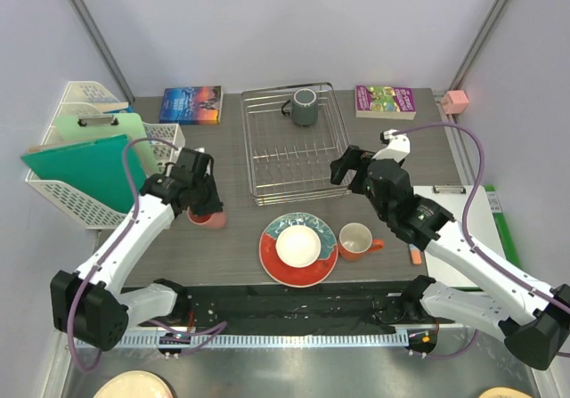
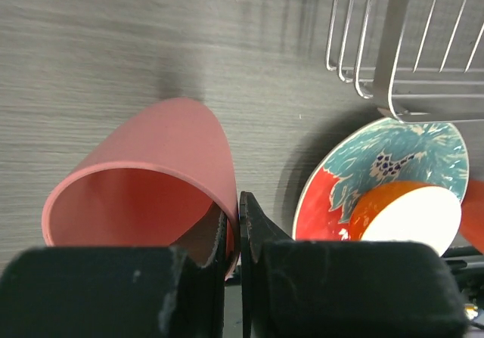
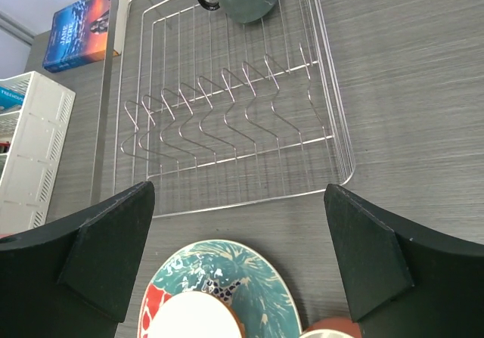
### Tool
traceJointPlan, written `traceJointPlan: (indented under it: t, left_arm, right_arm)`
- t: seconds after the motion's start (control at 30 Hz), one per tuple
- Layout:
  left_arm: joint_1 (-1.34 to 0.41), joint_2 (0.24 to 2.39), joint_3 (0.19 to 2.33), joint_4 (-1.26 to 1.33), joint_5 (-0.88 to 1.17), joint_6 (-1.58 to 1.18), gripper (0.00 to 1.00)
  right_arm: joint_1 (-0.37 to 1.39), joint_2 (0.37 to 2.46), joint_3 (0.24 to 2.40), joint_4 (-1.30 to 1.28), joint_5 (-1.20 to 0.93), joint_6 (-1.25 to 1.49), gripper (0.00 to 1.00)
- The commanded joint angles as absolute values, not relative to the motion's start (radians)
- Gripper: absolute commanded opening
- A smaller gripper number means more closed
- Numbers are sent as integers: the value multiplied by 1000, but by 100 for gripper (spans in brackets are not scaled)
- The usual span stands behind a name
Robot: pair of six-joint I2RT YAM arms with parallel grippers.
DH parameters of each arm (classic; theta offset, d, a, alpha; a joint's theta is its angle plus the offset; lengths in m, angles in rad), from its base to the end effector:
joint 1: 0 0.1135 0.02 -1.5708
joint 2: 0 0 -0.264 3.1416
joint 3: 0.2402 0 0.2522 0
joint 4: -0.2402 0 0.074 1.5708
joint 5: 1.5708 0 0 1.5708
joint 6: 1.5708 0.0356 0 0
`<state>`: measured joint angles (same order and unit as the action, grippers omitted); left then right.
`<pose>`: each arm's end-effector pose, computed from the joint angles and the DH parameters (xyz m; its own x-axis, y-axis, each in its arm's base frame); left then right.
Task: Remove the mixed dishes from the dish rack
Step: Place the cup at the center of the board.
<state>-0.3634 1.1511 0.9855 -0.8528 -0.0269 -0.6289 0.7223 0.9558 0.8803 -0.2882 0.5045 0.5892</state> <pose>0.2073 -0.0778 0.2801 -0.8447 -0.3079 -0.4378 -0.1914 0.9376 -0.2902 0.1725 0.1291 0.3331 -0.3552 0.3354 -0.8726 -0.0510 0.9251 0.3764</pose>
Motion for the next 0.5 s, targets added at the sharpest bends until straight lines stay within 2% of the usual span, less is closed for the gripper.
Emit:
traceJointPlan:
  t: [0.0, 0.17, 0.47]
  left_arm:
    - [-438, 1207, 974, -746, 14, -680, 0]
    - [-590, 1291, 1017, -744, -136, -703, 0]
    - [-601, 1367, 1026, -721, -149, -709, 0]
  right_arm:
    - [721, 914, 851, -268, 535, 588, 99]
    - [721, 931, 835, -261, 534, 597, 100]
    - [723, 950, 830, -252, 518, 594, 100]
